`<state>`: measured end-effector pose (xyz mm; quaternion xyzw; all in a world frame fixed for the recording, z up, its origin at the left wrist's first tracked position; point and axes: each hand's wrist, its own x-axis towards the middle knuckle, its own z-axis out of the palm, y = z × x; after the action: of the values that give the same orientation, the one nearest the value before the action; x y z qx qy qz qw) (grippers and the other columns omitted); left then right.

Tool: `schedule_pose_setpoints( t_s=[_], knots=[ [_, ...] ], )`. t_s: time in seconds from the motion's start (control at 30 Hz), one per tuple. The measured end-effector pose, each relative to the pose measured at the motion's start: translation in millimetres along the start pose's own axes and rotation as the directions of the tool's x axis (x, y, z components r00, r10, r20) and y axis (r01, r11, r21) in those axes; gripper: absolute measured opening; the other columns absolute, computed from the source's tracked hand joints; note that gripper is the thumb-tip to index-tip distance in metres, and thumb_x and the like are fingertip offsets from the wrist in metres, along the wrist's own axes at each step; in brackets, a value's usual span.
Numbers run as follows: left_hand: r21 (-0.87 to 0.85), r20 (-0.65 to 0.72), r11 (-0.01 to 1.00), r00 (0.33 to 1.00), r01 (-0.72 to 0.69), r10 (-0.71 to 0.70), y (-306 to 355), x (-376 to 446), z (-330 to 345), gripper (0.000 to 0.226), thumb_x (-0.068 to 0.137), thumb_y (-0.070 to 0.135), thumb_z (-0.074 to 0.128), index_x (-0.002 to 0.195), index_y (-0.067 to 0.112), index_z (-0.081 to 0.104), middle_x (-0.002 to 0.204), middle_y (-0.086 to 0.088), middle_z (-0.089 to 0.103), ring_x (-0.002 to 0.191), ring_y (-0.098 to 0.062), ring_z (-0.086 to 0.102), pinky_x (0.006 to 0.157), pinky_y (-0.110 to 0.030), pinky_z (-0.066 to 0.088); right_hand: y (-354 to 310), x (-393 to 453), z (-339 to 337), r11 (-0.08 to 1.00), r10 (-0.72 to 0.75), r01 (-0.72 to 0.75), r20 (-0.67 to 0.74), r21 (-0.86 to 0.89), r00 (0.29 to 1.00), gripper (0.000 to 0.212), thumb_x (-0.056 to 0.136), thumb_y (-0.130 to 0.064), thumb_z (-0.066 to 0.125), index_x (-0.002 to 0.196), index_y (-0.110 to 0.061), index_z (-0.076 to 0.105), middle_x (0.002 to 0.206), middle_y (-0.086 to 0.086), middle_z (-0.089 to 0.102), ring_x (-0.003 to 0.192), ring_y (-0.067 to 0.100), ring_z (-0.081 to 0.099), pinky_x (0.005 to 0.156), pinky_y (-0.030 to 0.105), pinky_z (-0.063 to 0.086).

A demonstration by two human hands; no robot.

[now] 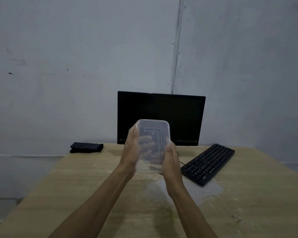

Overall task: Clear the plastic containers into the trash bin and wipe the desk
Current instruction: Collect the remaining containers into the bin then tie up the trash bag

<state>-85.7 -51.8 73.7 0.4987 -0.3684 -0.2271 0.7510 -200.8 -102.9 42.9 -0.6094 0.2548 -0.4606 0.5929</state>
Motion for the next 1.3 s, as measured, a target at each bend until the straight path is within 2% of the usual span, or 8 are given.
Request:
schedule_pose_setpoints(
  t_s=[0.17, 0.27, 0.5, 0.67, 0.83, 1.03, 1.23, 1.3],
  knots=[
    [0.012, -0.033, 1.000, 0.999, -0.025, 0.025, 2.5, -2.9, -1.2, 0.029, 0.108, 0.048, 0.042, 0.134, 0.039, 0.048, 0.119, -0.001, 0.068, 0.096, -0.017, 0.076, 0.074, -0.045, 0.065, 0.2, -4.3, -1.4, 0.998, 0.059, -0.060, -0.057, -0.008, 0.997, 0.045, 0.108, -0.059, 0.030, 0.139, -0.041, 0.057, 0.119, 0.000, 0.073, 0.101, 0.022, 0.074, 0.086, 0.050, 0.064],
    [0.121, 0.011, 0.988, 0.996, -0.092, 0.091, 5.6, -5.4, -6.8, 0.029, 0.109, 0.040, 0.046, 0.137, 0.036, 0.047, 0.122, 0.013, 0.063, 0.098, -0.010, 0.074, 0.069, -0.037, 0.064, -8.0, 0.8, -7.2, 0.994, 0.100, -0.099, 0.006, -0.039, 0.995, 0.044, 0.109, -0.052, 0.032, 0.124, -0.029, 0.066, 0.106, 0.006, 0.076, 0.087, 0.024, 0.076, 0.081, 0.048, 0.064],
    [0.100, 0.103, 0.994, 0.994, -0.036, 0.026, 17.1, -11.1, -9.9, 0.031, 0.109, 0.043, 0.040, 0.132, 0.025, 0.050, 0.122, -0.007, 0.067, 0.099, -0.020, 0.075, 0.073, -0.036, 0.062, -29.6, 21.0, -4.1, 0.995, 0.087, -0.088, -0.033, -0.048, 0.996, 0.065, 0.098, -0.079, 0.025, 0.115, -0.033, 0.068, 0.110, 0.003, 0.075, 0.103, 0.021, 0.074, 0.093, 0.051, 0.060],
    [0.173, 0.043, 0.985, 0.999, -0.022, 0.014, 26.2, -4.0, -3.6, 0.039, 0.107, 0.051, 0.041, 0.116, 0.019, 0.061, 0.111, -0.007, 0.072, 0.091, -0.018, 0.076, 0.070, -0.030, 0.061, -30.4, 15.5, 2.5, 0.995, -0.038, 0.033, -0.056, -0.091, 0.998, 0.058, 0.094, -0.072, 0.030, 0.103, -0.027, 0.065, 0.102, 0.012, 0.072, 0.094, 0.031, 0.072, 0.087, 0.062, 0.059],
    [0.138, 0.086, 0.990, 0.996, -0.034, 0.022, 33.0, 2.2, -4.6, 0.033, 0.109, 0.039, 0.042, 0.118, 0.018, 0.066, 0.116, -0.011, 0.071, 0.101, -0.025, 0.074, 0.073, -0.030, 0.061, -38.3, 18.3, 1.4, 0.994, -0.083, 0.078, -0.065, -0.075, 0.994, 0.047, 0.092, -0.059, 0.036, 0.100, -0.023, 0.065, 0.104, 0.015, 0.069, 0.096, 0.037, 0.068, 0.083, 0.067, 0.056],
    [0.030, 0.073, 1.000, 0.997, 0.007, -0.010, 39.0, 4.0, -5.4, 0.036, 0.108, 0.036, 0.046, 0.120, 0.012, 0.071, 0.116, -0.017, 0.073, 0.105, -0.032, 0.072, 0.076, -0.032, 0.060, -51.8, 22.9, 3.3, 0.989, -0.041, 0.038, -0.013, -0.142, 0.999, 0.079, 0.080, -0.091, 0.032, 0.101, -0.023, 0.066, 0.103, 0.013, 0.072, 0.095, 0.030, 0.073, 0.090, 0.059, 0.059],
    [0.142, 0.059, 0.983, 0.991, 0.112, -0.121, 48.6, 6.9, 7.4, 0.043, 0.093, 0.053, 0.067, 0.114, 0.016, 0.071, 0.104, -0.010, 0.078, 0.089, -0.023, 0.077, 0.072, -0.033, 0.061, -62.7, 28.7, 0.4, 0.983, -0.132, 0.128, -0.021, -0.129, 0.991, 0.074, 0.090, -0.079, 0.044, 0.102, -0.010, 0.066, 0.100, 0.023, 0.068, 0.095, 0.044, 0.069, 0.084, 0.065, 0.058],
    [0.150, 0.020, 0.981, 0.991, 0.125, -0.130, 51.8, 10.5, 7.9, 0.051, 0.083, 0.058, 0.076, 0.110, 0.014, 0.074, 0.101, -0.010, 0.079, 0.089, -0.026, 0.078, 0.081, -0.043, 0.064, -63.7, 30.3, -1.5, 0.986, -0.136, 0.134, -0.010, -0.100, 0.991, 0.074, 0.090, -0.079, 0.046, 0.103, -0.010, 0.068, 0.101, 0.024, 0.068, 0.097, 0.046, 0.069, 0.085, 0.066, 0.057]
  ],
)
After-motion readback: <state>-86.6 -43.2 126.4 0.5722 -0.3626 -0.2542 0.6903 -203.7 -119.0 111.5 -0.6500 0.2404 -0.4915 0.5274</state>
